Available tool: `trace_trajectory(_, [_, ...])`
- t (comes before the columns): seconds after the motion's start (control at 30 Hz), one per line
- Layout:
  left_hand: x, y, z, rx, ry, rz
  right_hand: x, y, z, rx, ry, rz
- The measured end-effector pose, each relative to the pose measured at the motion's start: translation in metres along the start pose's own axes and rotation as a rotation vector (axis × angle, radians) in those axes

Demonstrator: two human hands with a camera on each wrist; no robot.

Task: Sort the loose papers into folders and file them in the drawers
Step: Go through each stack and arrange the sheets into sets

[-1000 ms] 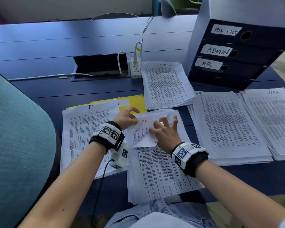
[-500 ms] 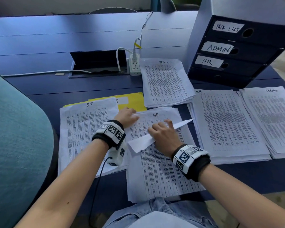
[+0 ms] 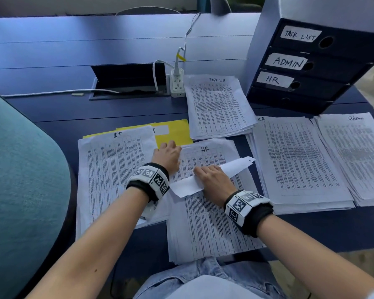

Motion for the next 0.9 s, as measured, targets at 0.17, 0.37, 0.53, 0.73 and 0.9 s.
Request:
trace_trajectory(0.17, [0.003,0.001,0.005,-0.016,0.034,-0.03,-0.004,0.001,0.0,0.008,-0.019,-0.023])
trace_trajectory(0.37, [-0.002,-0.013,-0.004,-0.111,-0.058,0.182,-0.007,0.0,-0.001,0.023,-0.044,-0.042])
trace_trajectory(0.53, [-0.006,-0.005,-0.003,-0.039,-0.014,0.165,-0.007,0.001,-0.003,0.02,-0.044,-0.038])
trace_trajectory(0.73, [-0.008,-0.005,-0.001,-0.034,0.037,0.083,-0.008,0.005,-0.008,0.021,-0.063,-0.058])
trace_trajectory(0.9, [-0.014,-0.002,0.004,0.009,0.133,-0.1,-0.007,0.005,-0.008,0.005,-0.064,-0.042])
Point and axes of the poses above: each hand's wrist, its own z-axis away from the middle knuckle, its own x-axis out of the palm, y = z × x, the point moved 7 cm from there along -z, towards the middle knuckle, and after that the axes turned 13 degrees about -x, right-handed, at the moved point
